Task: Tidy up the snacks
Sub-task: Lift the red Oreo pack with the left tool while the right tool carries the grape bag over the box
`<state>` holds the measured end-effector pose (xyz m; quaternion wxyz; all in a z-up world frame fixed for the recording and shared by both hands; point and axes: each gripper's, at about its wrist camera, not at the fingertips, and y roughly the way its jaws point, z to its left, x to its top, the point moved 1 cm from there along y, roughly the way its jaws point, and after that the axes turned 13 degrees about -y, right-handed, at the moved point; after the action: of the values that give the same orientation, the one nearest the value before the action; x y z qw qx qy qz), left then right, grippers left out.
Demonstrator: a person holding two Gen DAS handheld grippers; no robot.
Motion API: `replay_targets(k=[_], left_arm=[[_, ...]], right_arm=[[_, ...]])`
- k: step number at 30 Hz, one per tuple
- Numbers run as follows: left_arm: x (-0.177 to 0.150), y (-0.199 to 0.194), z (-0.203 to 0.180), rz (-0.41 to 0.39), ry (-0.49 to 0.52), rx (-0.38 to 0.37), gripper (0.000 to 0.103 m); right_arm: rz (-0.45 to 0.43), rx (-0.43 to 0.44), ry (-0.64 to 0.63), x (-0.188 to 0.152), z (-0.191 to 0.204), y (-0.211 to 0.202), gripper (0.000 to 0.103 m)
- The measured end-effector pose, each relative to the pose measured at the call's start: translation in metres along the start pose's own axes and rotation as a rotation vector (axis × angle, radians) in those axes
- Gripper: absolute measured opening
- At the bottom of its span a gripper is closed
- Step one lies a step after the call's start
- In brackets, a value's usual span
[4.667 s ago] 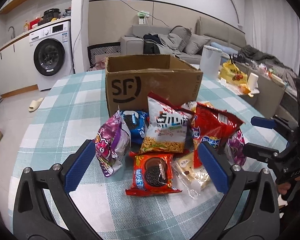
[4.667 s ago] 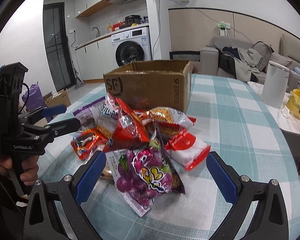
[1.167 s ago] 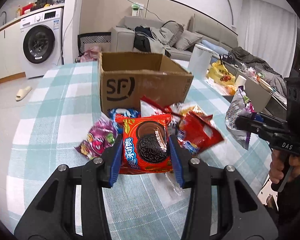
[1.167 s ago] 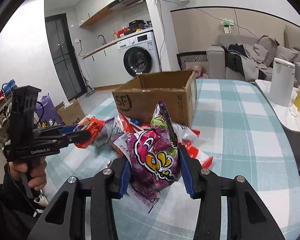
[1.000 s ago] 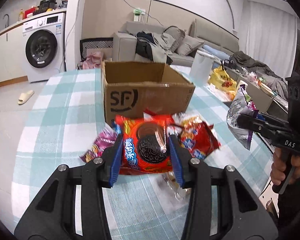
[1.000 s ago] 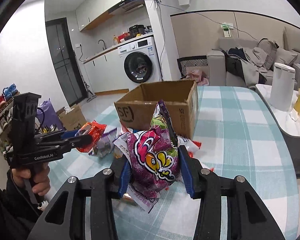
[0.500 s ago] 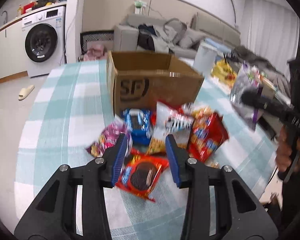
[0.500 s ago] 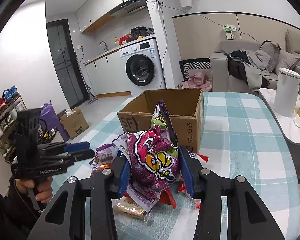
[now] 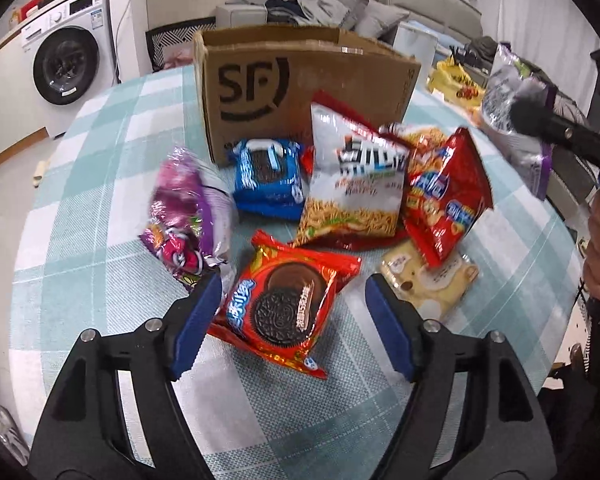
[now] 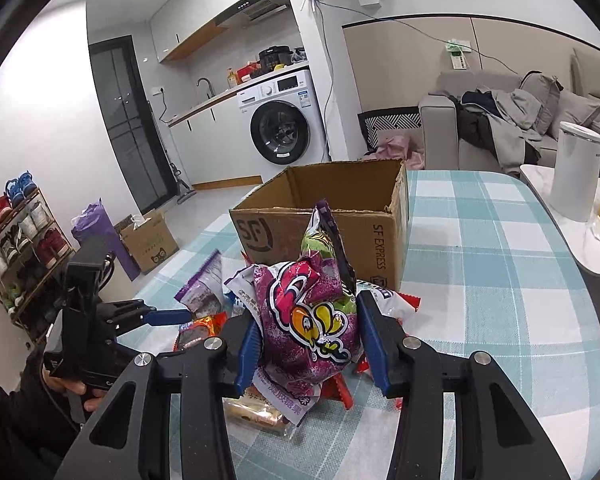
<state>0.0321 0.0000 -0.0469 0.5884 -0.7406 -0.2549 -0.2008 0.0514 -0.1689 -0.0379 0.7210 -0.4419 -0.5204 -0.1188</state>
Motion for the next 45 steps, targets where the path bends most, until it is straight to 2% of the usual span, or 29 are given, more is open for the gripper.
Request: replay_targets(k=[2, 3, 4, 5, 6, 13, 26, 45], left_arm=[[-0.002, 0.004, -0.002, 0.005, 0.013, 0.010, 0.072], [-0.003, 0.005, -0.003, 0.008, 0.021, 0.004, 0.066], [-0.004, 0.006, -0.004, 0.010, 0.026, 0.000, 0.061], [-0.005, 0.007, -0.005, 0.018, 0.034, -0.008, 0.048], [-0.006, 0.008, -0.006, 0.030, 0.039, -0.012, 0.041], [-0.009, -0.008, -0.017, -0.028, 0.048, -0.050, 0.040], [0.028, -0.052, -0.024, -0.188, -0.007, -0.078, 0.041], [0.094, -0.050, -0.032, -0.272, -0.040, -0.086, 0.041]], right_arm=[[0.001, 0.000, 0.000, -0.001, 0.000, 0.001, 0.046], [0.000, 0.002, 0.000, -0.001, 0.000, 0.001, 0.046], [0.000, 0.004, 0.001, -0.001, -0.001, 0.002, 0.046], [-0.002, 0.003, 0.001, -0.002, -0.002, 0.002, 0.046], [-0.001, 0.003, 0.002, -0.002, -0.002, 0.002, 0.046], [-0.002, 0.008, 0.000, -0.001, -0.004, 0.004, 0.046], [-0.025, 0.019, -0.021, 0.014, 0.000, 0.006, 0.046], [-0.051, 0.046, 0.006, 0.056, -0.011, 0.028, 0.046]])
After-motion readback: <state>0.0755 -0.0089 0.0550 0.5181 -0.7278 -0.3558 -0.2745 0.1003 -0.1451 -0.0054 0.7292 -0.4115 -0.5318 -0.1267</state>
